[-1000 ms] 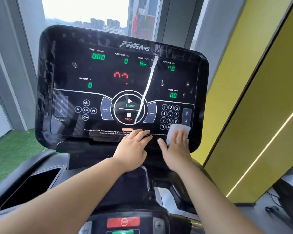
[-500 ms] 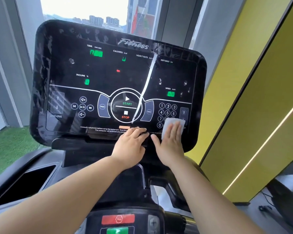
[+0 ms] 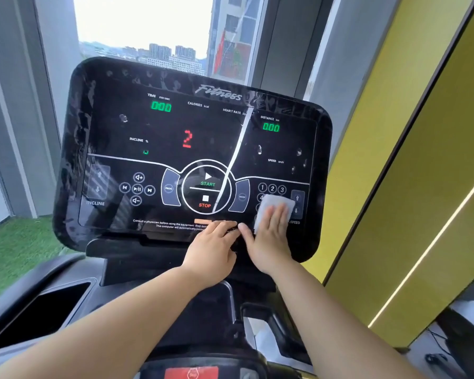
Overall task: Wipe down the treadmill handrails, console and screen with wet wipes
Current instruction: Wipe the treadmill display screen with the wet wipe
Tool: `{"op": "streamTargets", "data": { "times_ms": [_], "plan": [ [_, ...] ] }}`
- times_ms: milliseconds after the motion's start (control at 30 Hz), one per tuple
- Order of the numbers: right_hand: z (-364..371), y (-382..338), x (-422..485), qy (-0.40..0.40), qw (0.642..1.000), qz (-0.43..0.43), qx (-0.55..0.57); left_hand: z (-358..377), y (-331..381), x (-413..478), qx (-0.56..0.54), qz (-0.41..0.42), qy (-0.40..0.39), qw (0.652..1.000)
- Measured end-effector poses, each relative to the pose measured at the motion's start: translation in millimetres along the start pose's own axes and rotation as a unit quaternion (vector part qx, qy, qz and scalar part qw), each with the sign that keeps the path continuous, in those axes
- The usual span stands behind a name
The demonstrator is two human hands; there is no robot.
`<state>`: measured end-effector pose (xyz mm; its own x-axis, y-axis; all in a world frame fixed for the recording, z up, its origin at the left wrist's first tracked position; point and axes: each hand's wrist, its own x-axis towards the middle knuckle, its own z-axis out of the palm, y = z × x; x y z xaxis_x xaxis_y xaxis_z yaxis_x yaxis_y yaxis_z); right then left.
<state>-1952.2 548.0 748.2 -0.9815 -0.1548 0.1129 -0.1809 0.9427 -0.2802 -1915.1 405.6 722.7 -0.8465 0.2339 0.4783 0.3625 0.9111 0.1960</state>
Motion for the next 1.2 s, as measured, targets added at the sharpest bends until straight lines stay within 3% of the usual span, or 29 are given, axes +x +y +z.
{"op": "streamTargets", "data": {
  "times_ms": [100,267,367,467,600,700,833,933,1067,1200],
  "plan": [
    [-1.2,17.3,0.1,-0.009,0.997,-0.051,-0.056,-2.3,1.6,1.3,-0.027,-0.016,-0.005,1.000],
    [-17.1,49.0,4.3,0.032,0.997,0.066,-0.037,-8.3,4.4,4.5,-0.033,-0.032,-0.014,0.999],
    [-12.8,27.8,7.0,0.055,0.995,0.083,0.032,-6.7,3.6,3.4,-0.047,-0.033,0.003,0.998],
    [-1.9,0.7,3.6,0.048,0.996,0.036,0.064,-9.0,4.0,0.4,-0.055,-0.041,-0.008,0.998],
    [0.9,11.0,2.0,0.042,0.998,-0.048,-0.019,-12.1,6.2,-0.1,-0.045,-0.039,-0.013,0.998],
    [-8.1,37.7,5.0,0.056,0.997,-0.018,-0.047,-14.4,8.8,3.6,-0.021,-0.050,-0.047,0.997],
    [-15.3,33.9,10.3,0.090,0.995,0.037,0.028,-17.0,10.6,5.1,-0.012,-0.055,-0.066,0.996],
    [-6.4,11.5,6.5,0.089,0.994,-0.009,0.068,-17.5,9.9,5.0,-0.020,-0.053,-0.059,0.997],
    [0.1,21.8,5.1,0.081,0.993,-0.077,-0.030,-18.4,5.8,4.2,-0.019,-0.055,-0.049,0.997],
    [-11.0,43.0,10.9,0.096,0.994,0.015,-0.045,-24.8,-2.8,5.6,0.023,-0.031,-0.013,0.999]
  ]
}}
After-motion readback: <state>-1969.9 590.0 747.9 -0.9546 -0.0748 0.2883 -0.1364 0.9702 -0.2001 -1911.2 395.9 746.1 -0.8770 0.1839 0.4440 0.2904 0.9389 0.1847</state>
